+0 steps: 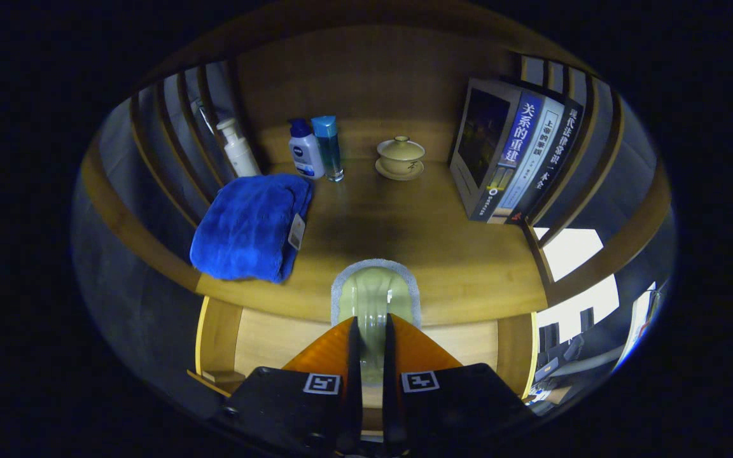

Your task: Pull open the drawer, take out the items inside it, and place them on the countertop above the cabinet.

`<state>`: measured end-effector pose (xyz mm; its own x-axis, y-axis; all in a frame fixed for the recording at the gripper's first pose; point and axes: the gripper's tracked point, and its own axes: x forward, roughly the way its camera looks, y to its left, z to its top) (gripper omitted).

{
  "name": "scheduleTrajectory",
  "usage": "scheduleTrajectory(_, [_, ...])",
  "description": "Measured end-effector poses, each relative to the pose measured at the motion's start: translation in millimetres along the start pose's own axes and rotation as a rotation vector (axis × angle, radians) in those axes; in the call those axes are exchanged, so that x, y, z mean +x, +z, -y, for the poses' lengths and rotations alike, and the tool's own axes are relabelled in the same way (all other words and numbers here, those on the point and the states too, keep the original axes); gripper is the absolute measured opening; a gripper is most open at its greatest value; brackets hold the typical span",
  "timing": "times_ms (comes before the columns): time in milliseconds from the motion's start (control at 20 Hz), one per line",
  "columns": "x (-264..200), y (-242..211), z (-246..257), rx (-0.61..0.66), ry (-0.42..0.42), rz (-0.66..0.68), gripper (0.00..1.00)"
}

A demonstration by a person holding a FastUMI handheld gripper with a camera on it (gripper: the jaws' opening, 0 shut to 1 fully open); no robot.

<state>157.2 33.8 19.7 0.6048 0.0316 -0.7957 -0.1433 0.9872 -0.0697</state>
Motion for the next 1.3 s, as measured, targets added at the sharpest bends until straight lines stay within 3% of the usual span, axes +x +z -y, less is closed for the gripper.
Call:
scheduleTrajectory(350, [47,58,8,0.012,-0.06,0.034,0.21])
scheduleTrajectory(650, [81,64,6,0.01,-0.081,0.025,0.21])
scheduleTrajectory(850, [88,68,8,0.01,-0.098,0.046,0.27])
scheduleTrajectory(1000, [88,68,5,0.015,-0.083,0.079,0.34])
scheduleTrajectory(1150, [80,67,1,0.009,-0.068,0.139,0.74])
scheduleTrajectory(1300, [69,63,2,0.026,-0.069,0.195,0.84])
